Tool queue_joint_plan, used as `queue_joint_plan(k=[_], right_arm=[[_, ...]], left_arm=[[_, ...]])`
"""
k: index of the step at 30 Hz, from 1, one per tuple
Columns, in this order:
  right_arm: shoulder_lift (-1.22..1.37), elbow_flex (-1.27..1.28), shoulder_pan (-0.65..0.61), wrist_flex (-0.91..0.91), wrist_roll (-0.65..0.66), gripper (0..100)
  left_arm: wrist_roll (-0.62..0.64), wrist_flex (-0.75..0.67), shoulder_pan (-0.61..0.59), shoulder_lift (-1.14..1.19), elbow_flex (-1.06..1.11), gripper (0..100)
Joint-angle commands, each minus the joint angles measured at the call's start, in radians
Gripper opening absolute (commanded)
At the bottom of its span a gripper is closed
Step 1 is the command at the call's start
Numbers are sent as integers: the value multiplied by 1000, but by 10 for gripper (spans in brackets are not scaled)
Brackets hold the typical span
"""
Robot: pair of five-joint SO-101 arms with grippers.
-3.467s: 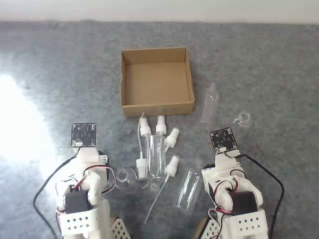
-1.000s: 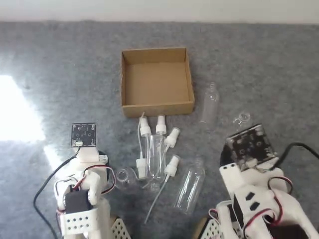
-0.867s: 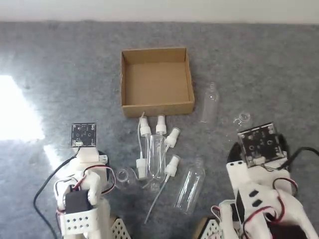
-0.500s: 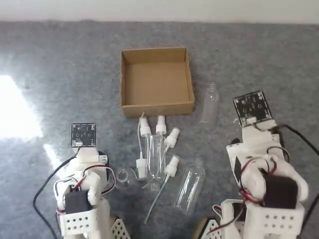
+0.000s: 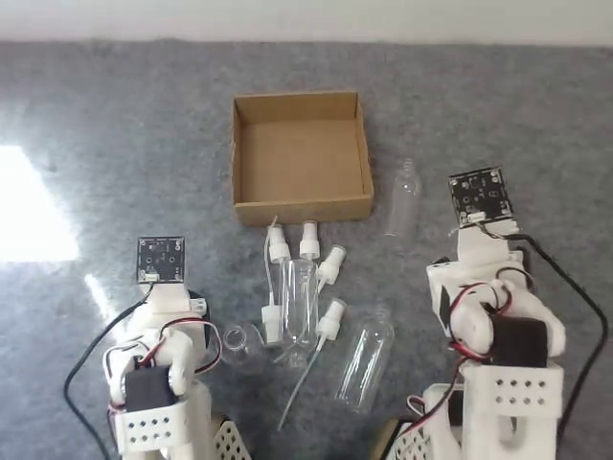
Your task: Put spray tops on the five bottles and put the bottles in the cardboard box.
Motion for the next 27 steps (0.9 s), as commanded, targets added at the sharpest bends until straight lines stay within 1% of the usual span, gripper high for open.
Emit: queue_joint_plan(k=[1,6,9,16,19,27], right_arm=[[18,26,-56,-90,-66,376],[18,74,-61,-170,-83,361],[18,112,-61,-222,-120,362],[19,137,-59,-271,-133,362],[22,161,-58,-318,-169,362],[209,130,-51,-407,-169,362]], left_arm=[[-2,5,-5,-18,-10,43],[-2,5,-5,-18,-10,43],[-2,5,-5,-18,-10,43],[-2,5,-5,-18,-10,43],[-2,5,-5,-18,-10,43],[-2,5,-5,-18,-10,43]])
